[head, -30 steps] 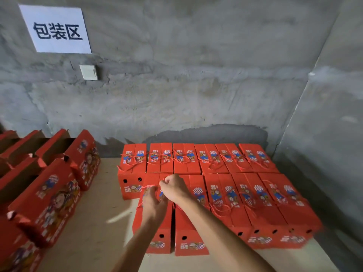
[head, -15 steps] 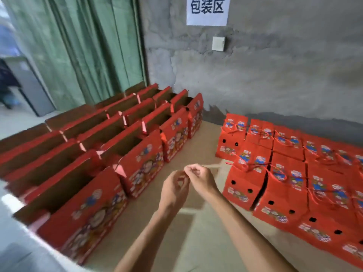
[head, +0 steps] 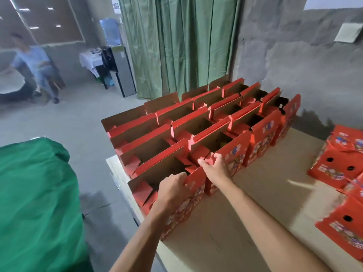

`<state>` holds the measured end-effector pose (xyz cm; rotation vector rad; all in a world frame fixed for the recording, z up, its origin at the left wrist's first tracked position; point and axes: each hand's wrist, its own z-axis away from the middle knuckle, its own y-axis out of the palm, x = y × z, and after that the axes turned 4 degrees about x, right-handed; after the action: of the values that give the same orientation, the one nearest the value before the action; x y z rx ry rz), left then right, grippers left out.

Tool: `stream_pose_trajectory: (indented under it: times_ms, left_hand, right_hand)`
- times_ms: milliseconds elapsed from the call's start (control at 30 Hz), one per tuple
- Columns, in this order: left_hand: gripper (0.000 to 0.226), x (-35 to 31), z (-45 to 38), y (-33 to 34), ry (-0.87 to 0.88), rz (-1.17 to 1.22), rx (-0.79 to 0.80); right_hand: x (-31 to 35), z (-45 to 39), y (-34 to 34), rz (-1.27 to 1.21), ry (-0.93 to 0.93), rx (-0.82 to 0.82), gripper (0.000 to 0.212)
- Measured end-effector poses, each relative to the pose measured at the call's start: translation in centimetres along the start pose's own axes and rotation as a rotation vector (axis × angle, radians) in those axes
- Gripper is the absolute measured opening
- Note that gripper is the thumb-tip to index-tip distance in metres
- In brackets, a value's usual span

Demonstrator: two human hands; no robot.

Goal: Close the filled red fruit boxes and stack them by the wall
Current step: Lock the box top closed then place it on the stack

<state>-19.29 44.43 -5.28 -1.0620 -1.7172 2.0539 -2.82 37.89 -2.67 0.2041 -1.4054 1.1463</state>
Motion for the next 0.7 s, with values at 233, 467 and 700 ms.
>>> stream_pose_trajectory:
  times_ms: [233, 467, 700]
  left_hand:
    - [0.030, -3.4, 3.8, 2.4, 0.419, -0.011, 0.060]
    - [0.027, -13.5, 7.8, 6.0, 0.744, 0.130, 0.188]
    - [0.029, -26.1, 11.6, 10.2, 1.168, -0.016, 0.325]
  right_hand:
    - [-3.7, 0.6, -1.8, 0.185, 0.166, -0.059, 0.029]
    - [-11.3, 6.3, -11.9, 0.596, 0.331, -0.088, 0.057]
    - [-20.8, 17.4, -23.9, 0.669, 0.700, -0.044, 0.082]
